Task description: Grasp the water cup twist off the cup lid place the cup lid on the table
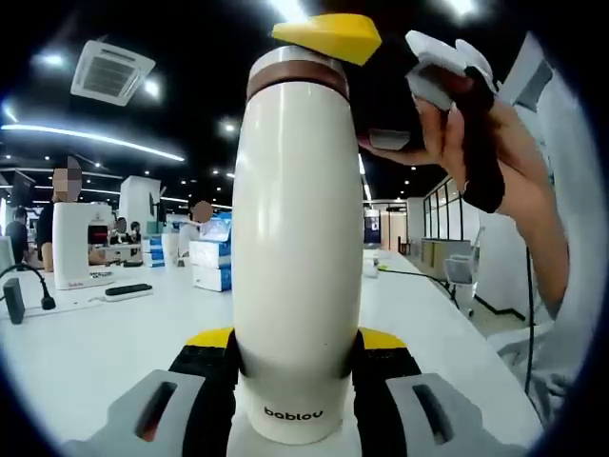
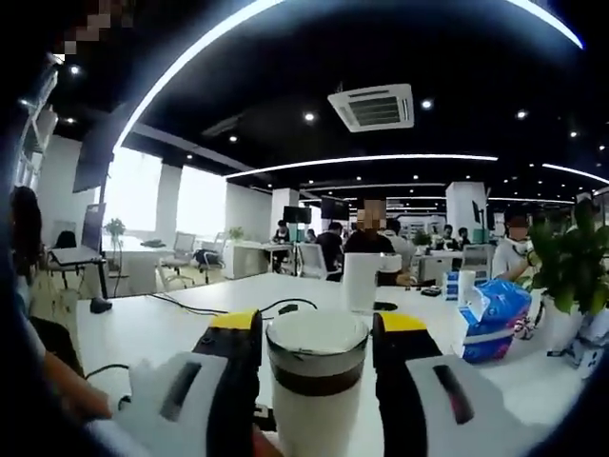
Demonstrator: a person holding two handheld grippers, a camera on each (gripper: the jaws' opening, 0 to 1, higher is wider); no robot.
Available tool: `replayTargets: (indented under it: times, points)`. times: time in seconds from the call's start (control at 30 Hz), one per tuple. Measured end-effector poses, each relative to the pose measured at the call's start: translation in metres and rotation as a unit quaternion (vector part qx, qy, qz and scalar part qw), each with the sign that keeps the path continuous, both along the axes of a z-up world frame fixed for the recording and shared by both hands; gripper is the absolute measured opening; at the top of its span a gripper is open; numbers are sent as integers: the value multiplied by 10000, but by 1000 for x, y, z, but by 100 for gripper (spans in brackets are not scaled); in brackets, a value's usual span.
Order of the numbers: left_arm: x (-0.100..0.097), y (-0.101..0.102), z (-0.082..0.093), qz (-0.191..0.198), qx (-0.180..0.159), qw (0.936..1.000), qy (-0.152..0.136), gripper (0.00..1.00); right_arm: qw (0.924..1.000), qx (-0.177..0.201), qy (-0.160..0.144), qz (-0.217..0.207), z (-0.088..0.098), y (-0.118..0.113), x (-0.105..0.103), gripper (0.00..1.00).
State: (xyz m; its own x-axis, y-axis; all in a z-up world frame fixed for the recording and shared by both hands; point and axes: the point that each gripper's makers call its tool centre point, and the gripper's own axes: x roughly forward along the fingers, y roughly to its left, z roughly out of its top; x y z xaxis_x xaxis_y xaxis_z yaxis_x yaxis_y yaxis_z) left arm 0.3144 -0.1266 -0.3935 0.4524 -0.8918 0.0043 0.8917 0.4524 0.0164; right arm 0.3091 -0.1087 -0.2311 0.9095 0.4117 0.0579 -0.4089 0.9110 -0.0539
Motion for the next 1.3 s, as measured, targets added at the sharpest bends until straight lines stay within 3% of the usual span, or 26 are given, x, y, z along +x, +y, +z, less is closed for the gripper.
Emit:
replayTargets:
  times: [0.4,0.63,0.87,1.1,1.3]
  points:
    - [1,0,-1,-3,0,10000,-3,48,9996,-49,265,113,-9,0,1,45]
    - [0,0,-1,0,-3,10000,1,48,9944,44,466,943,-11,2,2,45]
    - [0,0,-1,2,-6,10000,2,48,9848,-128,645,1605,-12,5,1,45]
    - [0,-1,-1,0,-1,10000,-13,48,9691,-201,728,2348,-14,7,-1,45]
    - [-1,-1,-1,1,-3,10000,-11,48,9514,-242,698,2989,-14,9,-2,45]
